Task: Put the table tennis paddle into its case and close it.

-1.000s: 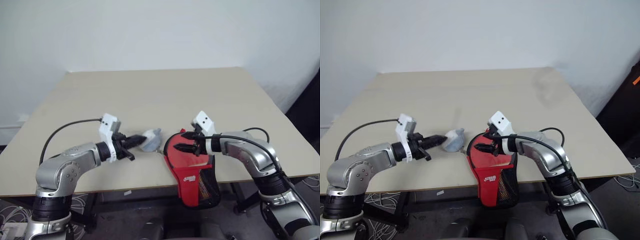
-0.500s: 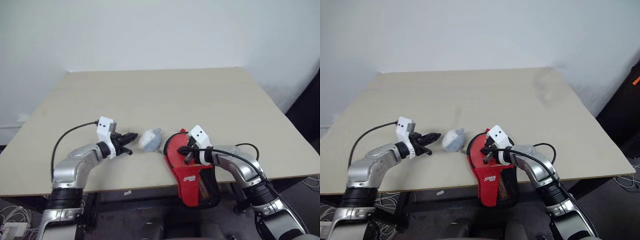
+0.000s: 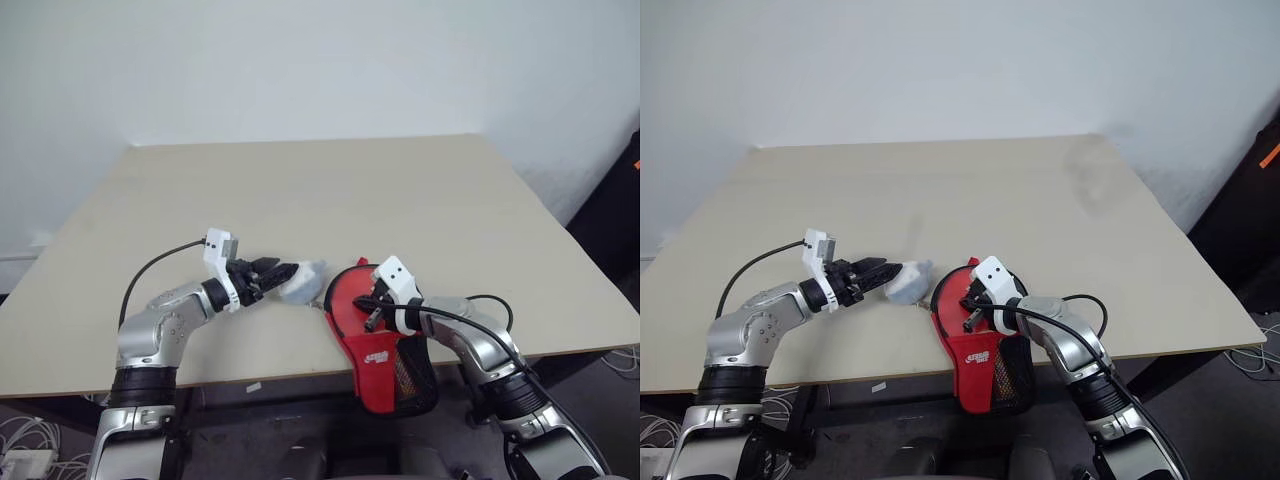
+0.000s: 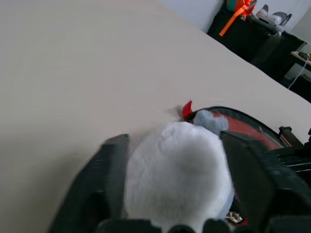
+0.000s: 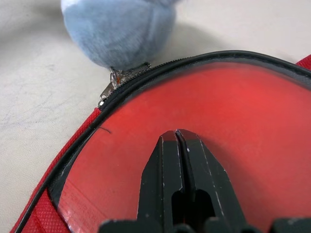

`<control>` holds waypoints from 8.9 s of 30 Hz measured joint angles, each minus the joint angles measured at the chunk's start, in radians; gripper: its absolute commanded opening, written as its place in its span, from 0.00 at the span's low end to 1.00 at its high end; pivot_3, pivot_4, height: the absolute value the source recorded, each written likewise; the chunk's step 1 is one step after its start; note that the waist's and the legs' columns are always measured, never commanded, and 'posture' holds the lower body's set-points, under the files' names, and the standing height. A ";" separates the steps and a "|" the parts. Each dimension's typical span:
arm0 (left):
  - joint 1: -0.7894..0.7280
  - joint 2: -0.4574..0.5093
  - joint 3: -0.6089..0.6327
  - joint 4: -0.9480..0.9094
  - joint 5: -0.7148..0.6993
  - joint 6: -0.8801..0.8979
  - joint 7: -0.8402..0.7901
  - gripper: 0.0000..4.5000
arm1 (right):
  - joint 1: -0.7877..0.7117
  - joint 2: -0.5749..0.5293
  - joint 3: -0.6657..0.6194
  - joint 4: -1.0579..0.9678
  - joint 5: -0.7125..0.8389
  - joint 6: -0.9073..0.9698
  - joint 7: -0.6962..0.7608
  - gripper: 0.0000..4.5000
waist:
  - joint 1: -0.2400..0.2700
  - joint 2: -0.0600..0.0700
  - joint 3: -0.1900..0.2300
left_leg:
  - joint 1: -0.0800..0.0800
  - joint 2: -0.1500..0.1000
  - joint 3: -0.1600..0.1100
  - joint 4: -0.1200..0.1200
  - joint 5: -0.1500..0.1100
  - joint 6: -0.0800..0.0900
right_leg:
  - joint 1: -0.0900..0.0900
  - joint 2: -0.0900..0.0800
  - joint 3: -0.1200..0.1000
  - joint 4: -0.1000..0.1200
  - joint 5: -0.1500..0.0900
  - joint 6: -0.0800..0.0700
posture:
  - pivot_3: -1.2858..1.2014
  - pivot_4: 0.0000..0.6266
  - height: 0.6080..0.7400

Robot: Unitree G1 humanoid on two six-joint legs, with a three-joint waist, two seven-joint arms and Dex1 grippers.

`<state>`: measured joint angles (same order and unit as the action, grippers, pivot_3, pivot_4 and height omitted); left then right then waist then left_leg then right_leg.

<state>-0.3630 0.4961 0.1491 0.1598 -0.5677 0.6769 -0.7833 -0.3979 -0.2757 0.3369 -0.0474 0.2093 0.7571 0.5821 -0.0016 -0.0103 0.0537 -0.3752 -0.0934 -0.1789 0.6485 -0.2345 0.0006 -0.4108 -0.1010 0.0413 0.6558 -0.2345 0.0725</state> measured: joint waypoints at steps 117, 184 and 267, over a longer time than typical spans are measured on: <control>-0.439 -0.275 -0.280 0.322 0.344 -0.167 -0.455 0.06 | -0.038 -0.398 -0.087 -0.331 0.134 0.195 0.293 1.00 | 0.001 -0.006 -0.001 | -0.003 0.002 -0.003 0.002 -0.002 0.002 | 0.002 -0.003 -0.001 -0.001 -0.004 0.008 | 0.52 0.00 0.68; -0.045 -0.206 -0.486 0.020 0.341 -0.312 -0.192 0.05 | -0.508 -0.022 -0.012 0.662 -0.135 -0.249 0.214 0.00 | -0.020 0.000 0.000 | -0.001 -0.002 -0.001 0.003 -0.001 0.001 | 0.000 0.000 0.001 0.001 0.003 -0.004 | 0.52 0.00 0.68; -0.238 -0.297 -0.483 0.428 0.471 -0.541 -0.252 0.05 | 0.883 -0.920 -0.650 -0.582 0.215 -0.162 0.807 0.00 | 0.017 0.005 -0.004 | 0.000 -0.002 0.003 0.017 -0.011 0.006 | 0.018 -0.012 -0.004 -0.002 -0.008 0.013 | 0.52 0.00 0.68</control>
<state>-0.6011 0.1992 -0.3338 0.5875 -0.0966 0.1360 -1.0352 0.4846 -1.1953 -0.3132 -0.6292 0.4244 0.5952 1.3887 0.0157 -0.0048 0.0498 -0.3748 -0.0949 -0.1757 0.6653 -0.2450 0.0071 -0.3929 -0.1127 0.0376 0.6542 -0.2423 0.0856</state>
